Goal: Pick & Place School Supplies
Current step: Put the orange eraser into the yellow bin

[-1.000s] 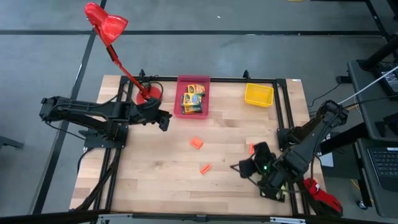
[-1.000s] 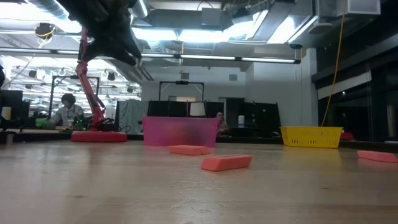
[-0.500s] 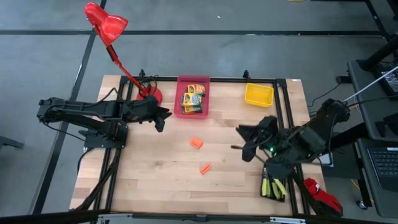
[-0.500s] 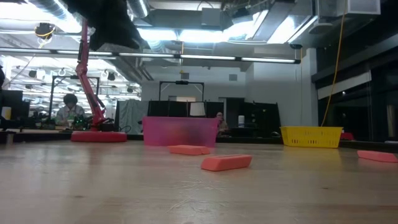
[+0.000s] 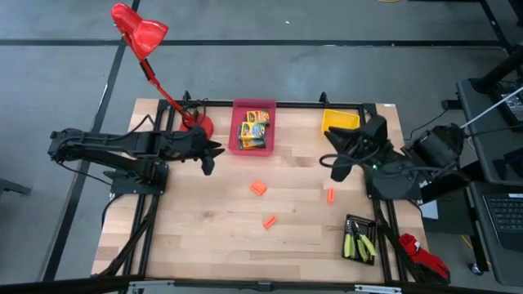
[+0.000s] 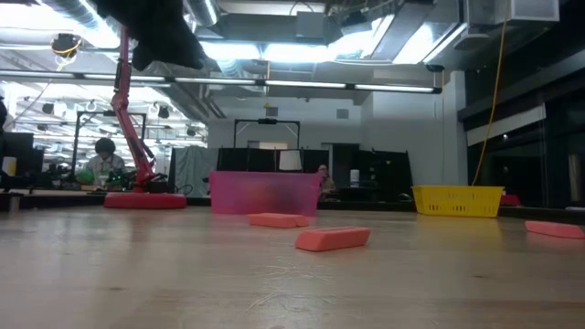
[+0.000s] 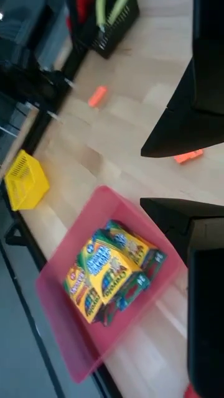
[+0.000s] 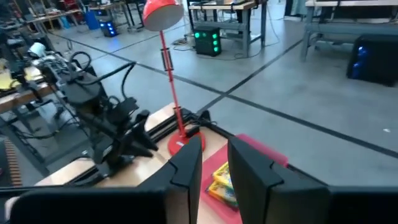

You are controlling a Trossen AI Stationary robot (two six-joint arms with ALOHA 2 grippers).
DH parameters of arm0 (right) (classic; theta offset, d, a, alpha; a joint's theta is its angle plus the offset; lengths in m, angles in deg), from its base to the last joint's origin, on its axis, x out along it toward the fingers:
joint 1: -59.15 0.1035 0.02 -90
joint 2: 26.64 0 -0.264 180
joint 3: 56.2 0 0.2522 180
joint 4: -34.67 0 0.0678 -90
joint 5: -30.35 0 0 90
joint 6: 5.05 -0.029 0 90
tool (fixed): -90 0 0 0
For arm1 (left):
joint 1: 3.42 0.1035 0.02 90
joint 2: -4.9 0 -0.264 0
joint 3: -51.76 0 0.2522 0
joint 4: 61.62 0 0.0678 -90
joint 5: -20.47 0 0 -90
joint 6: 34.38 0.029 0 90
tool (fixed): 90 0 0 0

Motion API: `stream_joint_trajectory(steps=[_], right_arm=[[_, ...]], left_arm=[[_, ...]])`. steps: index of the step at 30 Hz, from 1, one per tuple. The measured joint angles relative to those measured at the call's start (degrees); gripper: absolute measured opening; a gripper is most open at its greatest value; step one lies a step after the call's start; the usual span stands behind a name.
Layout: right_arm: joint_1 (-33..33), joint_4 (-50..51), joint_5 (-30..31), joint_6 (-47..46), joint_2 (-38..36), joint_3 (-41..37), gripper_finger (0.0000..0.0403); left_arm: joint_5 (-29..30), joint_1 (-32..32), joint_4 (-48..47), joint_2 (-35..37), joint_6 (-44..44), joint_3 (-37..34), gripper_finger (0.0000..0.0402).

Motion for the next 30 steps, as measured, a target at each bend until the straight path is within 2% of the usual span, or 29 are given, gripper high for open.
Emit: stream_joint_trajectory(steps=[3,8,11,19,25,30], right_arm=[[-1.68,1.87,-1.16,0.21,0.01,0.15,0.0079],[-6.63,7.69,-7.42,-4.55,0.02,0.14,0.0079],[-8.94,10.47,-11.60,-7.29,0.04,0.11,0.0079],[-14.16,12.95,-21.51,-7.47,0.01,-1.22,0.0079],[-17.82,12.91,-31.69,-7.12,0.00,-5.71,0.0079],[-19.53,12.94,-38.49,-6.53,0.04,-10.51,0.0079]], left_arm=[[-0.15,0.74,-0.58,-0.72,1.23,0.00,0.0111],[-1.54,3.75,-2.42,-1.12,1.44,0.00,0.0111],[-4.58,5.91,-2.51,-1.12,2.51,0.00,0.0111],[-15.01,12.47,-3.14,-1.12,4.28,-1.32,0.0111],[-23.53,16.79,-3.36,-1.12,-2.82,-4.45,0.0111],[-26.47,16.07,-4.27,-1.18,-8.37,-7.36,0.0111]])
